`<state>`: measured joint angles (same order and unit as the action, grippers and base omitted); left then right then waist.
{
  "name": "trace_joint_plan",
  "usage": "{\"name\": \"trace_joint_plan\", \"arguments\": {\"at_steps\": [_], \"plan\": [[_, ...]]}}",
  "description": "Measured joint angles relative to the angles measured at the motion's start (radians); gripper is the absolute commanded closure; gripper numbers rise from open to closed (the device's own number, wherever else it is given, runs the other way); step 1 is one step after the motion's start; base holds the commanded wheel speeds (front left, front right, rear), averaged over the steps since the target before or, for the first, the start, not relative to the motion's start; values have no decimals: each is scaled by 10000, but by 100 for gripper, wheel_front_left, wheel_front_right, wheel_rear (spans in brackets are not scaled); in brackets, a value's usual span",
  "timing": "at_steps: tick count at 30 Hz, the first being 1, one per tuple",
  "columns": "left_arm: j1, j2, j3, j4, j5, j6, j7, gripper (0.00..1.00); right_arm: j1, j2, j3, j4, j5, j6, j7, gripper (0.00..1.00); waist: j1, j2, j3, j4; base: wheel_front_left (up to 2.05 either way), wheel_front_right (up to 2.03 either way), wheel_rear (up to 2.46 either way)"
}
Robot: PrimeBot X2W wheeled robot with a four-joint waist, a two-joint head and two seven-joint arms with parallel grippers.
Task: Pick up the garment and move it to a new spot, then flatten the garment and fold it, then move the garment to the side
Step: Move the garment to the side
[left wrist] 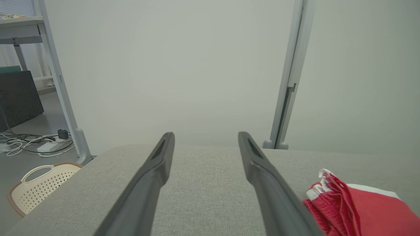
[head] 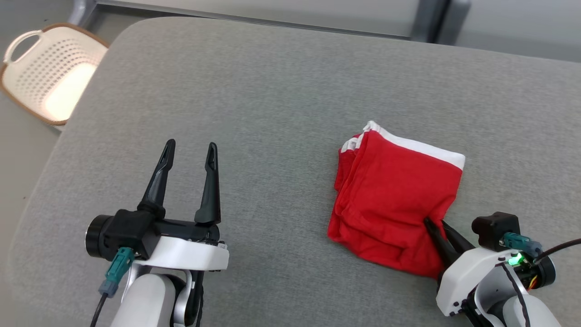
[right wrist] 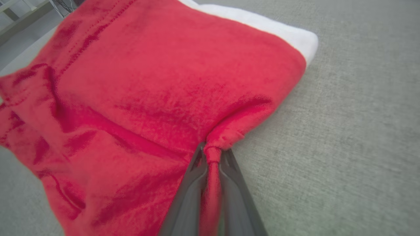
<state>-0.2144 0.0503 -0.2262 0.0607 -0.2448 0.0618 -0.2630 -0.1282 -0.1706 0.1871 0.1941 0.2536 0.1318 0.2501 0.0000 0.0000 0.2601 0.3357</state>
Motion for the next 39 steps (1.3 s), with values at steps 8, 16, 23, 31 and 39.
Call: {"name": "trace_joint_plan", "arguments": {"at_steps": [8,16,23,31,39], "plan": [[111,136,435,-92,343,-291,-4,0,140,-732,746,-84,715,0,-376,100,0,0,-14,-1754,0,0,0],[-32,353,337,-159,587,-577,-4,0,-98,-1685,1256,570,1338,0,-1030,100,0,0,50,-3938,0,0,0],[-472,470,150,-224,681,-656,107,0,-972,-2098,1833,934,1689,0,-1636,100,0,0,345,-5372,0,0,0],[-1311,619,-117,-577,907,-786,309,0,-3114,-3394,1962,1001,1691,2,-2157,100,0,0,1341,-5910,0,0,0],[-2697,656,-673,-729,1239,-1164,362,0,-3767,-5438,186,1747,2349,2,-2236,100,0,0,2497,-5760,0,0,0]]}}
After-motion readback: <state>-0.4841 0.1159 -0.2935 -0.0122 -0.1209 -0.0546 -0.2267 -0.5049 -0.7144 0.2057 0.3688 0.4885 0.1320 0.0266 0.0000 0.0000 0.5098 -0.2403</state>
